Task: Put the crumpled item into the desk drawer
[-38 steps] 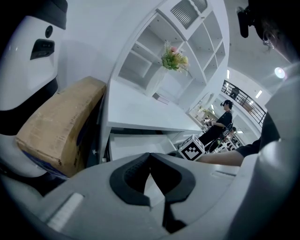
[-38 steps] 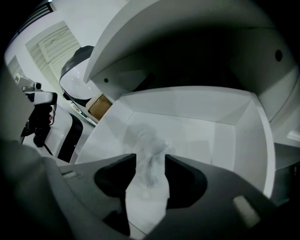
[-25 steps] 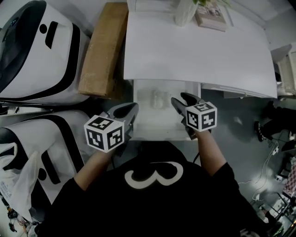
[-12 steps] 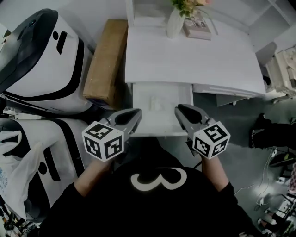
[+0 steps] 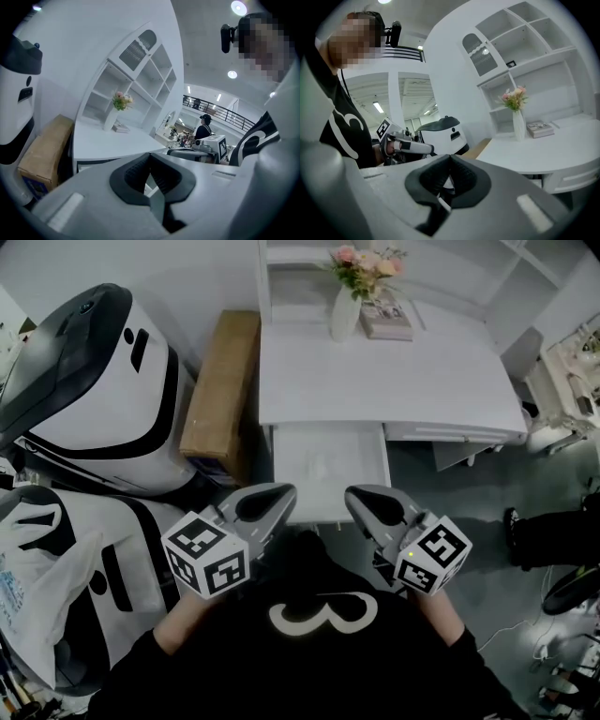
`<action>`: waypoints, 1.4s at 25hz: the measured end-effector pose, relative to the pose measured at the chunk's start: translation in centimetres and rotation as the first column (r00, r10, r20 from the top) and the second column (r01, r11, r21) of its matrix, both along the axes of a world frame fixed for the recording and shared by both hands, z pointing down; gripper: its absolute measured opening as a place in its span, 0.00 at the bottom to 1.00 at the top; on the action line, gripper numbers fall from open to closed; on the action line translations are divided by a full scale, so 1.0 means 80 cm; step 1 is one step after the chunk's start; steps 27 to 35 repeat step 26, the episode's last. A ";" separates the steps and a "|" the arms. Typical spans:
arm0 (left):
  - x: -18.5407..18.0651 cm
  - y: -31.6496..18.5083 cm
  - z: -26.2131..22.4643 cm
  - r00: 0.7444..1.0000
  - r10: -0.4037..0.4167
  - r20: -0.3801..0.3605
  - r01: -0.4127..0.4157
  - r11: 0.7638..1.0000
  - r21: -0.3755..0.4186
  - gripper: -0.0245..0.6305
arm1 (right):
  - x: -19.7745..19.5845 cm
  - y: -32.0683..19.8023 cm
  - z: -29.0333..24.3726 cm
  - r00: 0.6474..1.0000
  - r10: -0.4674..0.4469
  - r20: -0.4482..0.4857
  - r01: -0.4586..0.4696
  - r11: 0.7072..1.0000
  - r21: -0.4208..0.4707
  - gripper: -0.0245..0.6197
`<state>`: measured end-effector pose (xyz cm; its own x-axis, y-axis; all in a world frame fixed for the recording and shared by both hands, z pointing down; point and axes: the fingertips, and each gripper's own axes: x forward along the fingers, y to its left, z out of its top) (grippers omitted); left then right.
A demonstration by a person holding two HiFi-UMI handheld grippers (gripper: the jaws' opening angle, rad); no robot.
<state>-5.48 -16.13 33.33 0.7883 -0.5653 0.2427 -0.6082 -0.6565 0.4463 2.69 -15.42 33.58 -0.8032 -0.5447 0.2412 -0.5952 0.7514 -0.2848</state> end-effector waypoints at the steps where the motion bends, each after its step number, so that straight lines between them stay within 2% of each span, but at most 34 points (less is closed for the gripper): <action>1: 0.000 0.003 -0.003 1.000 0.001 -0.003 -0.001 1.000 0.006 0.05 | -0.002 0.005 -0.002 1.000 -0.007 0.006 0.007 1.000 -0.006 0.04; 6: 0.002 0.016 -0.010 1.000 0.014 -0.010 -0.014 1.000 0.017 0.05 | -0.008 0.020 -0.012 0.999 -0.016 0.043 0.016 1.000 -0.006 0.04; 16: 0.003 0.027 -0.009 1.000 0.016 -0.004 -0.016 1.000 0.020 0.05 | -0.008 0.024 -0.014 0.999 -0.011 0.044 0.010 1.000 0.022 0.04; 35: 0.014 0.034 0.001 1.000 0.018 0.008 -0.018 1.000 0.011 0.05 | 0.004 0.029 -0.003 0.998 -0.005 0.056 0.004 1.000 0.003 0.04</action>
